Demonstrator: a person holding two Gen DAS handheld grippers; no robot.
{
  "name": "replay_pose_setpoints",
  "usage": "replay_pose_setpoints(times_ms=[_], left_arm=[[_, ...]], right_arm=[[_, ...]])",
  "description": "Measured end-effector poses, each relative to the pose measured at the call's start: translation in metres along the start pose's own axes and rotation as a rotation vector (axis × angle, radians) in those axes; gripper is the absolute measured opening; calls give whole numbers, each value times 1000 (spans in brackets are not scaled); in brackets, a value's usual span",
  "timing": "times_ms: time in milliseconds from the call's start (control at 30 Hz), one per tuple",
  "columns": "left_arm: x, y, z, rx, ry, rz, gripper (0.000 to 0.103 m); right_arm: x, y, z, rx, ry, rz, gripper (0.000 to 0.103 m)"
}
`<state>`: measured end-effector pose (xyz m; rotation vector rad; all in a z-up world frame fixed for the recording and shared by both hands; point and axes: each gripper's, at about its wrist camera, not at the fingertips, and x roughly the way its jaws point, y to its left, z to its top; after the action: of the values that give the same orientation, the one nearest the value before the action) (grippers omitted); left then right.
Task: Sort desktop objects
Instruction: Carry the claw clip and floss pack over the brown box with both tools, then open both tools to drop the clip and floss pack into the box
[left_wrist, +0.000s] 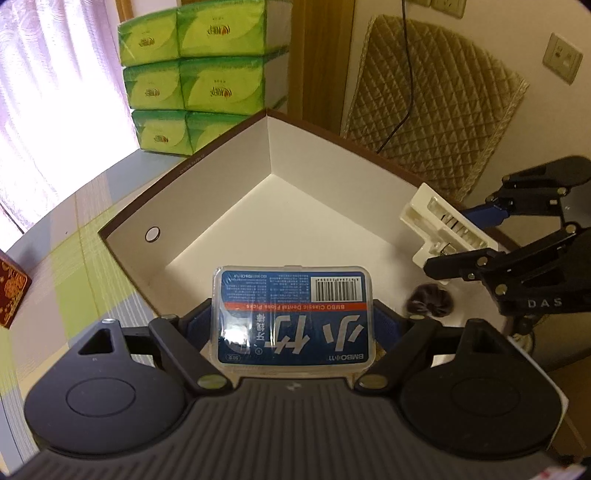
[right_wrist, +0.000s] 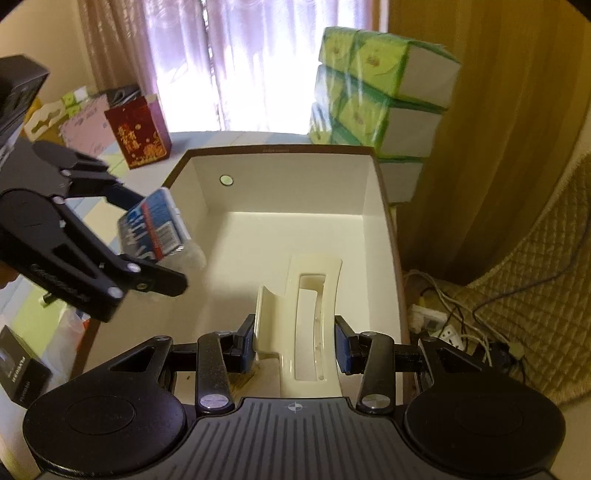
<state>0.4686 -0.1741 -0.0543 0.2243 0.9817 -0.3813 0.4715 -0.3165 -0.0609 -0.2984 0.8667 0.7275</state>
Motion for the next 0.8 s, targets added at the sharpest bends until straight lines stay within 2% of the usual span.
replay_pose_setpoints(times_ms=[133,400,667,800], left_arm=[[20,7,8,15,23,12,83],[55,11,20,118,65,41,83],[92,7,22,286,170,50,83],[107,8,19,323,228,50,84]], right_arm=[[17,-2,9,-41,12,6,39],[53,-2,19,-96,64,3,39],[79,2,10,-145,127,-11,39],[87,0,4,-137,151,-9,39]])
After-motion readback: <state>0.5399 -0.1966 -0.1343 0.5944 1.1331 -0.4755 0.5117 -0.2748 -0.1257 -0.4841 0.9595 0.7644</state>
